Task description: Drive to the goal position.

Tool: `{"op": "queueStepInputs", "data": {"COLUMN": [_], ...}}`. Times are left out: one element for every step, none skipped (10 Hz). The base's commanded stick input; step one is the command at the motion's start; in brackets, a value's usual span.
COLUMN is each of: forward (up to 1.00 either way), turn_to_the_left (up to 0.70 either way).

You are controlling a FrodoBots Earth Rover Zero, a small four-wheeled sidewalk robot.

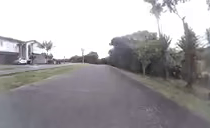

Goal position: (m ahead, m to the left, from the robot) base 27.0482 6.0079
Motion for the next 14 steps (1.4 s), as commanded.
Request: {"op": "queueStepInputs", "data": {"forward": [1.0,1.0,1.0,1.0,1.0,1.0,1.0,1.0,1.0,1.0,1.0,1.0,1.0,1.0], "turn_to_the_left": [0.4,0.4,0.4,0.0,0.0,0.0,0.0,0.0,0.0,0.0,0.0,0.0,0.0,0.0]}}
